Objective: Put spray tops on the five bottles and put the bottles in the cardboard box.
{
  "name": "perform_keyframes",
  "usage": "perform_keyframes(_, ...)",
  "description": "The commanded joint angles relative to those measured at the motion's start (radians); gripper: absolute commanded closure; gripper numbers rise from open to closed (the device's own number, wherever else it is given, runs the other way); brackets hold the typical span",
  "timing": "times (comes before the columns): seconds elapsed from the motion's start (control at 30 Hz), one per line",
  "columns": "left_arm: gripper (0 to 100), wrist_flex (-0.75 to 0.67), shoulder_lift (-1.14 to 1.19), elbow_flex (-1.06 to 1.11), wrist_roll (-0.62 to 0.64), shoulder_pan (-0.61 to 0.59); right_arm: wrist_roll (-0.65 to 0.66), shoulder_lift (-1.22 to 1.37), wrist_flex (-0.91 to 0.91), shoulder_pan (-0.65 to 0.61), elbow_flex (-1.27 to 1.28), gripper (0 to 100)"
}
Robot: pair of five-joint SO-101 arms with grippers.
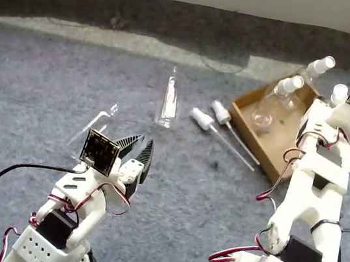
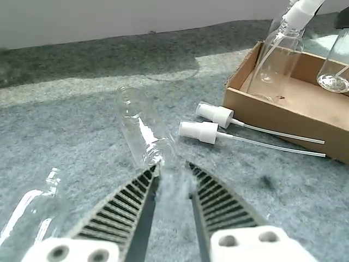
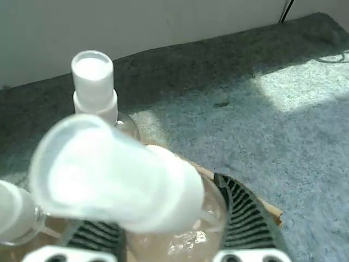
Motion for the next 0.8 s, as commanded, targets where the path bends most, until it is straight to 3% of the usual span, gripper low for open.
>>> perform_keyframes(0.0,95,0.000,-0.008,0.019,-0.008,-0.008,-0.011,0.024,-0.033,0.013,-0.119,92.8)
perform_keyframes(0.3,95,0.000,-0.005,0.019,-0.009,-0.007,-0.014,0.171,-0.036,0.013,-0.228,92.8)
perform_keyframes(0.47,95,0.000,-0.005,0.019,-0.009,-0.007,-0.144,0.249,-0.036,0.033,-0.300,92.8)
perform_keyframes(0.77,95,0.000,-0.005,0.019,-0.009,-0.005,-0.150,0.337,-0.035,0.033,-0.377,92.9)
